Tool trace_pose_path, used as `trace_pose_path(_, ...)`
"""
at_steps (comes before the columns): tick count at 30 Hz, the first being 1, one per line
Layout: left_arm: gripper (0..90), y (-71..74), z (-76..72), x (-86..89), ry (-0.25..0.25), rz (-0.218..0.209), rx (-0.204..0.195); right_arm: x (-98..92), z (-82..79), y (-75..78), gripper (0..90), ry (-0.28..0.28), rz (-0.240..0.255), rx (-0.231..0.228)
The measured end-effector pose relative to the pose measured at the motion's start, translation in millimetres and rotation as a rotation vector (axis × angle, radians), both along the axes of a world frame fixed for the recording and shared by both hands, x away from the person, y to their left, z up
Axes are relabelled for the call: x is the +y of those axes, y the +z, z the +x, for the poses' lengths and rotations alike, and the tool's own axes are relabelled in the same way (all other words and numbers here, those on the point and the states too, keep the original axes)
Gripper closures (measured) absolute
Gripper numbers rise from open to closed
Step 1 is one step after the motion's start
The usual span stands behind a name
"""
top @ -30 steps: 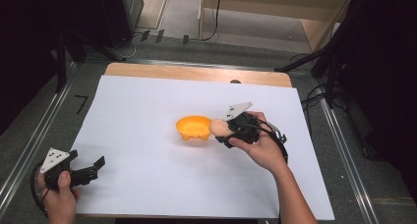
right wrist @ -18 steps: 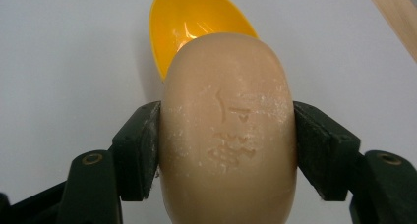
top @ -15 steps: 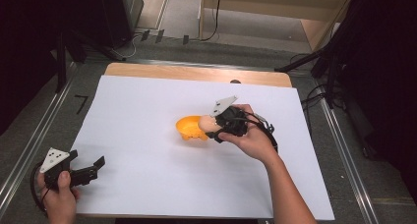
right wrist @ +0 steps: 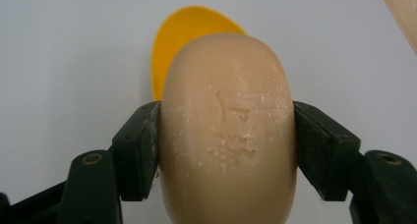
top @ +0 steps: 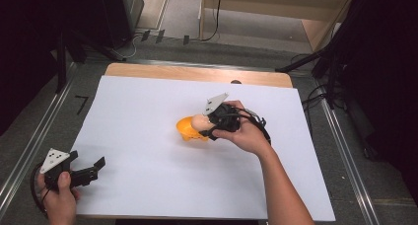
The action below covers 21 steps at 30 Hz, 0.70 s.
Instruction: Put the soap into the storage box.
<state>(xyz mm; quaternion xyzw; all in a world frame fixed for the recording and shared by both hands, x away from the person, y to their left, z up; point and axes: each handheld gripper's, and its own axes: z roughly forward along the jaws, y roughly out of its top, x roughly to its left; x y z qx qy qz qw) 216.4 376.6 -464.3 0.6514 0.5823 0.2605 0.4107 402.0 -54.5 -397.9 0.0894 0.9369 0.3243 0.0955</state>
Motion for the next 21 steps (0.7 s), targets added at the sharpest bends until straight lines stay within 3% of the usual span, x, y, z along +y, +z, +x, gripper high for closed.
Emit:
trace_pose_path(8,0.0,-0.1,0.1,0.2,0.0,-0.004,0.0,7.4,8.3,2.1,33.1,0.06,0.0,-0.01)
trace_pose_path(14,0.0,-0.1,0.2,0.6,-0.002,-0.005,0.001,11.5,14.2,1.7,33.1,0.11,0.032,0.018)
trace_pose_path(21,0.0,0.0,0.2,0.8,-0.003,-0.008,0.003,19.5,17.0,-2.4,33.0,0.129,-0.01,0.019)
